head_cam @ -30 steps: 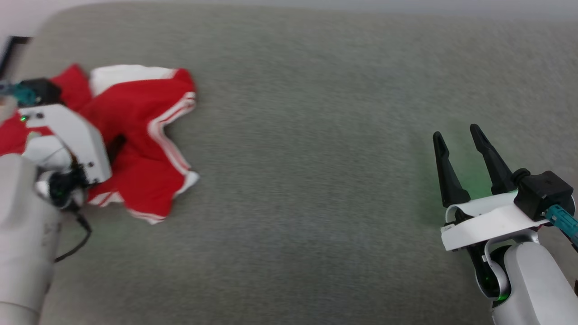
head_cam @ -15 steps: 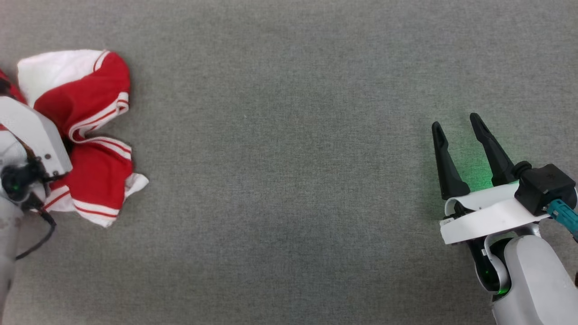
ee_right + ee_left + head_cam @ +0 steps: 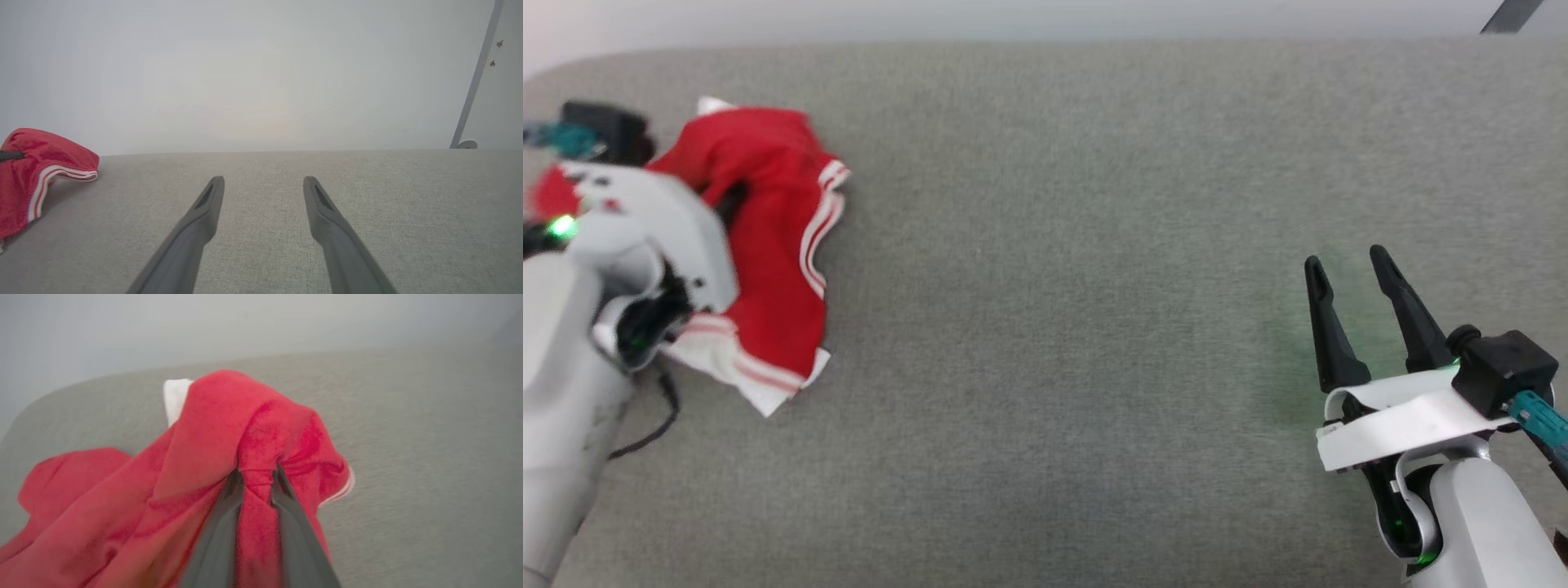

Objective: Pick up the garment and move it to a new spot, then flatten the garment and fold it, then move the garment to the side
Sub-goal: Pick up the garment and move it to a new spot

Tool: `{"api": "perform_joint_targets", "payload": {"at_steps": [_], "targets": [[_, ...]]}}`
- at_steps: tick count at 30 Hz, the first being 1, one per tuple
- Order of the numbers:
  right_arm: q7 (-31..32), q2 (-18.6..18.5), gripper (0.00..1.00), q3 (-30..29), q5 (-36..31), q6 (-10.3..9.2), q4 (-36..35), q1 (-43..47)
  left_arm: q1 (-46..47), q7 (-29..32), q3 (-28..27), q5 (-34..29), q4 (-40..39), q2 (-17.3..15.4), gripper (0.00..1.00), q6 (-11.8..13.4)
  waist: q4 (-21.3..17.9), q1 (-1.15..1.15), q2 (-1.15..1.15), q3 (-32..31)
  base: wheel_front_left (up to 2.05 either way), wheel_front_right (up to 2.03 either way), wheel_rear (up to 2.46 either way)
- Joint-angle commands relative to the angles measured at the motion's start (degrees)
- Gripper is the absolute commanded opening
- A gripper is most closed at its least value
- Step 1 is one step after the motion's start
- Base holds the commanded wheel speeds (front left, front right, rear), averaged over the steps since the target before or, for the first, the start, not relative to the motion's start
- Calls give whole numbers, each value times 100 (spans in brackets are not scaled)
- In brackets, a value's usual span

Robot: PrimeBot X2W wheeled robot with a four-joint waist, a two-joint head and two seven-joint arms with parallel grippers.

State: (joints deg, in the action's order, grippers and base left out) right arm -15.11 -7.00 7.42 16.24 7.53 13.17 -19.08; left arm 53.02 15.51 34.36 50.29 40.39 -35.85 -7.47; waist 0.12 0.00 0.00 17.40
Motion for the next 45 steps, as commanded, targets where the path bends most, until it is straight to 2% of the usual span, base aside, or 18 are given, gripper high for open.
{"api": "perform_joint_targets", "payload": {"at_steps": [1, 6, 11, 15, 19, 22, 25, 29, 34, 40, 45], "targets": [[-3, 4, 100, -68, 41, -8, -27, 86, 103, -24, 105, 29, -178, 68, 0, 1, -114, 0, 0, -169, 0, 0, 0], [-4, 151, 100, -241, 121, -8, -116, 196, 370, 53, 786, 72, -1171, -45, 0, 2, -497, 0, 0, -117, 0, 0, 0], [-4, 285, 100, -375, 225, -8, -211, 188, 795, 345, 1621, 133, -2095, -26, 0, 2, -1075, 0, 0, 126, 0, 0, 0], [-3, 359, 100, -488, 341, -8, -263, 160, 1227, 536, 2457, 355, -2641, 132, 0, 2, -1586, 0, 0, 360, 0, 0, 0], [-3, 411, 100, -586, 489, -8, -306, 120, 1724, 584, 3388, 591, -2848, 355, 0, 4, -2080, 0, 0, 593, 0, 0, 0], [-3, 412, 100, -570, 774, -8, -316, 67, 2068, 597, 3777, 814, -2959, 503, 0, 4, -2431, 0, 0, 769, 0, 0, 0], [-3, 418, 100, -537, 1041, -7, -315, 84, 2186, 794, 3893, 813, -3089, 620, 0, 4, -2725, 0, 0, 928, 0, 0, 0], [-4, 416, 100, -427, 1336, -7, -300, 77, 1899, 1528, 3893, 500, -3333, 710, 0, 4, -3030, 0, 0, 1108, 0, 0, 0], [-4, 415, 100, -280, 1591, -8, -297, 20, 1671, 2035, 3898, 212, -3273, 558, 0, 4, -3284, 0, 0, 1273, 0, 0, 0], [-3, 413, 100, -212, 1720, -8, -330, -16, 1552, 2252, 3900, 23, -3066, 347, 0, 4, -3419, 0, 0, 1360, 0, 0, 0], [-3, 413, 100, -210, 1751, -7, -357, -34, 1302, 2684, 3957, -211, -2978, 208, 0, 7, -3455, 0, 0, 1414, 0, 0, 0]]}}
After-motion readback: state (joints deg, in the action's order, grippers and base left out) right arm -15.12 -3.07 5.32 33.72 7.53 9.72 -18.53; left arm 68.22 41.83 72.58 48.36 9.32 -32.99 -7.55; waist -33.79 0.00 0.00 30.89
